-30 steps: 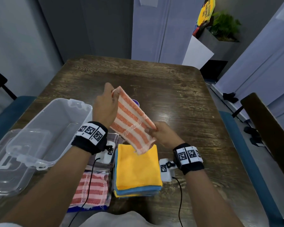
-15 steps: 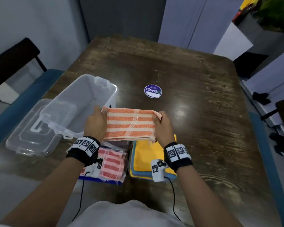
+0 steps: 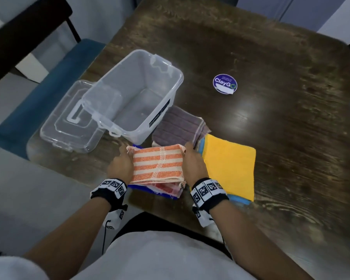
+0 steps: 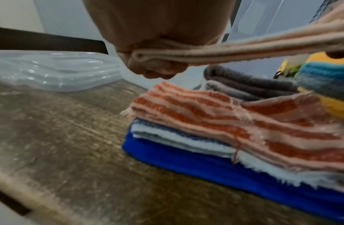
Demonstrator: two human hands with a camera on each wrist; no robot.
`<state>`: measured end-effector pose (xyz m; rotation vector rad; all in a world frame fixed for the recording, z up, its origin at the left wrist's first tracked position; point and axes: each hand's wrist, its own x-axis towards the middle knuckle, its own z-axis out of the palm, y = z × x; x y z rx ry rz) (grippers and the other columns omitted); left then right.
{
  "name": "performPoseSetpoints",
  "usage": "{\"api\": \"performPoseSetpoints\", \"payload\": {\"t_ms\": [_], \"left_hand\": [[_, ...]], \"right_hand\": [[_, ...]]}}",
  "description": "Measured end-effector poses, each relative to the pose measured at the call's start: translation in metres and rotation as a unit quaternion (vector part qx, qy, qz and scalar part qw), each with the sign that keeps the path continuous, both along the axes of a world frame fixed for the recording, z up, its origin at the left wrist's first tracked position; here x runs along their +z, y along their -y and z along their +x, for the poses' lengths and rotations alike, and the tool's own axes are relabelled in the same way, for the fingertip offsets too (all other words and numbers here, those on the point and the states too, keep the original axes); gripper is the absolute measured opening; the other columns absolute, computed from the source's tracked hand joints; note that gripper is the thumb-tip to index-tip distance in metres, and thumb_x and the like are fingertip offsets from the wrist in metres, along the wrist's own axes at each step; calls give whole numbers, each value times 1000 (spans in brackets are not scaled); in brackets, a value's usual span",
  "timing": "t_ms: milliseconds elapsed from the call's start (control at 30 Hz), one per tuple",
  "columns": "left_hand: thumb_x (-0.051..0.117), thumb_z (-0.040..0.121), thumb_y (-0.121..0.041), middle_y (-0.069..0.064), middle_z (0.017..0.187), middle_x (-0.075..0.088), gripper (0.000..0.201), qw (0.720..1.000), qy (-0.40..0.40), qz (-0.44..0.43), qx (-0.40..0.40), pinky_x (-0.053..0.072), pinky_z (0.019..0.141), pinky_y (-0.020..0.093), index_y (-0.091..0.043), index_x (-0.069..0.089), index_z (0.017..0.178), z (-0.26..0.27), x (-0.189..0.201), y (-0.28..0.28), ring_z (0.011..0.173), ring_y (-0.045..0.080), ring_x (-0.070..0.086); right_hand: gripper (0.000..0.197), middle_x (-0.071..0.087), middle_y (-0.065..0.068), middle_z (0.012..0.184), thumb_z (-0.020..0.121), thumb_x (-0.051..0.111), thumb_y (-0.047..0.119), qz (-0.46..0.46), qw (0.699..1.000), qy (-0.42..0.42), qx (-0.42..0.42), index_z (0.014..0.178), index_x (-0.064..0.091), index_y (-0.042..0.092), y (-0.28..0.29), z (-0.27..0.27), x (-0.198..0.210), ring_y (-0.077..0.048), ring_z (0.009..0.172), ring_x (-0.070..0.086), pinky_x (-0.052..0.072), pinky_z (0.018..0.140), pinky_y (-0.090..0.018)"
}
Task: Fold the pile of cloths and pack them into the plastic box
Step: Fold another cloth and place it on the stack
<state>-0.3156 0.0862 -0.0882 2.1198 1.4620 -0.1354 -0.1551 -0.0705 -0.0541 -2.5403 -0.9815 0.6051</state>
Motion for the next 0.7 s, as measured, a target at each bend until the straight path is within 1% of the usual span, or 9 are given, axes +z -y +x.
{"api": "performPoseSetpoints", "payload": {"t_ms": [67,167,233,300,367,433,500,600,700], "left_hand": [[22,108,-40,27,107,64,38,1000,-8,-9,10,40,78,46,-7,39,116,-5,-10,-5,97,46,61],[20,108,-42,28,106,65,39,1000,-20,-16,9,43,82,49,-8,37,113,-9,-20,-13,97,47,62],[20,108,-43,27,105,65,39,1000,-26,-16,-3,41,79,47,-9,37,114,-9,-26,-16,95,46,63],[21,108,-43,25,104,65,37,999,-25,-18,-9,38,76,44,-9,37,115,-7,-33,-19,94,45,63],[21,108,-44,24,102,66,37,1000,-22,-21,-7,36,74,43,-11,35,113,-5,-38,-23,93,44,63],[21,107,-45,22,101,66,38,1000,-17,-20,-13,36,73,43,-11,35,113,-3,-43,-26,91,43,64],[22,107,-48,22,101,66,40,1000,-10,-15,-20,37,73,44,-11,36,114,-2,-45,-29,91,43,64],[27,106,-50,21,102,64,41,1000,18,-1,-26,40,75,46,-10,35,112,-1,-50,-37,91,43,64],[39,105,-40,19,108,55,35,993,42,80,-73,44,80,49,-6,42,111,-5,-53,-40,94,39,58]], "right_hand": [[18,65,-17,97,104,31,6,-30,999,8,19,121,37,9,-5,-11,-6,-37,79,64,37,57,-39],[36,61,-19,113,103,32,3,-91,994,16,59,137,28,8,-8,-21,-17,-38,86,67,43,60,-41],[44,57,-19,123,103,34,3,-129,988,36,74,145,21,6,-10,-24,-25,-36,89,68,45,62,-41],[46,54,-19,127,104,36,4,-155,983,62,77,147,20,5,-14,-26,-31,-34,92,69,49,65,-41],[46,52,-17,128,103,37,5,-169,978,85,85,147,22,4,-17,-29,-37,-32,90,69,52,66,-39],[44,51,-16,128,102,37,5,-178,976,94,86,144,26,5,-19,-31,-44,-30,89,68,50,62,-38],[38,50,-15,128,101,39,6,-183,975,97,77,139,32,7,-19,-32,-47,-30,95,65,49,63,-36],[38,47,-17,127,96,46,5,-168,975,119,77,133,39,7,-18,-32,-46,-32,110,55,52,81,-39],[35,50,-19,122,89,44,6,-97,974,170,112,123,49,7,-19,-36,-41,-35,107,53,47,93,-46]]}}
